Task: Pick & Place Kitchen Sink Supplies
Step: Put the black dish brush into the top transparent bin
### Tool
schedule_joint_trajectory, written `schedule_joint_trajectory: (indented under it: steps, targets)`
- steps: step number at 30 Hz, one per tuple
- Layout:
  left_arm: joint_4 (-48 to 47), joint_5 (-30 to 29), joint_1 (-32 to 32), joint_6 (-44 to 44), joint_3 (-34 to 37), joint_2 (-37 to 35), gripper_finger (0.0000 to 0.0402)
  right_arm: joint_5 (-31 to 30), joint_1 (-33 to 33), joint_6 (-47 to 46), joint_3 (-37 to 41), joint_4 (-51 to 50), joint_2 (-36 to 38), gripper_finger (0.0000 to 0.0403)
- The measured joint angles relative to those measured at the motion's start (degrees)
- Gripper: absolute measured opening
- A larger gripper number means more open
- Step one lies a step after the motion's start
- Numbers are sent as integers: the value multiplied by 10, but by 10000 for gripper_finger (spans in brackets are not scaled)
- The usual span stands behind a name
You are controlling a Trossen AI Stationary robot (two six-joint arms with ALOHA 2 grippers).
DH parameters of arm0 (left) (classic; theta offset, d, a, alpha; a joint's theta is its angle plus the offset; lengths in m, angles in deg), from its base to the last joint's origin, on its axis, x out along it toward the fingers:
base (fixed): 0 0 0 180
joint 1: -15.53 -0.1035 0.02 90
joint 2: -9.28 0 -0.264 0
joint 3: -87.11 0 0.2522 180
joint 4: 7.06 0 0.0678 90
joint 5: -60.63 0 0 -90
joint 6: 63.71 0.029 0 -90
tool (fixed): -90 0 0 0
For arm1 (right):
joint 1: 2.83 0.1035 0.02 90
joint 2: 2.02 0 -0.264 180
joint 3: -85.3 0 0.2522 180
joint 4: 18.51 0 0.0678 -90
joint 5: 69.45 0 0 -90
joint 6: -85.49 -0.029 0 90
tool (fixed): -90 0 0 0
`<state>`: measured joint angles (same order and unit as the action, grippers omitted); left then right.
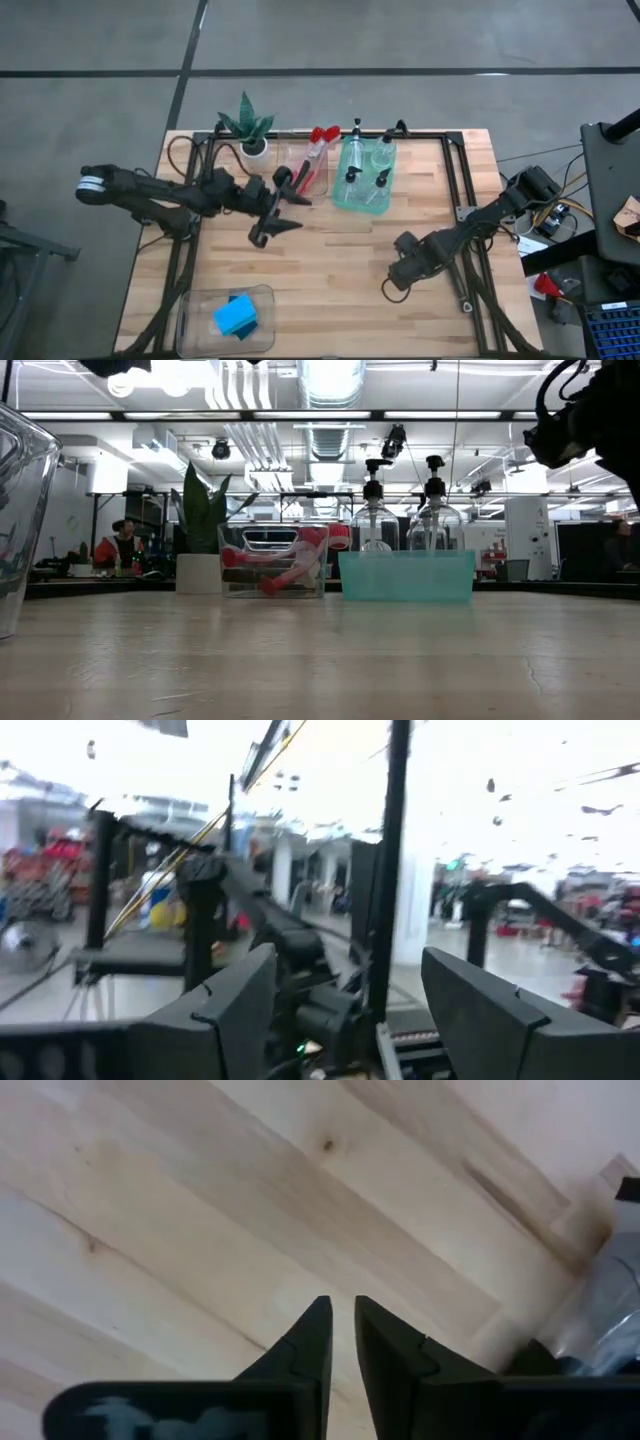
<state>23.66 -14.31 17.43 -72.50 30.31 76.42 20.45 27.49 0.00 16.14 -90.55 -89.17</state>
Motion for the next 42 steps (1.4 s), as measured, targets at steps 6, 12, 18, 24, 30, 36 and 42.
schedule_joint_trajectory:
  steps: [6,12,18,24,30,36,42]
  targets:
    - [91,-3,20,7,38,24,246,35,19,-47,2,-56,-1,68]
    - [114,-10,20,14,36,28,246,43,33,-98,5,-118,-1,149]
    - [114,-10,20,30,35,29,246,57,51,-166,30,-140,-4,234]
    - [114,-10,20,57,28,29,246,64,53,-199,68,-121,-3,270]
    - [114,-10,20,64,24,29,246,92,53,-214,119,-106,-3,263]
    - [114,-10,20,71,24,29,246,93,49,-216,164,-11,-1,244]
    - [106,-10,20,67,24,29,246,93,46,-200,179,17,6,211]
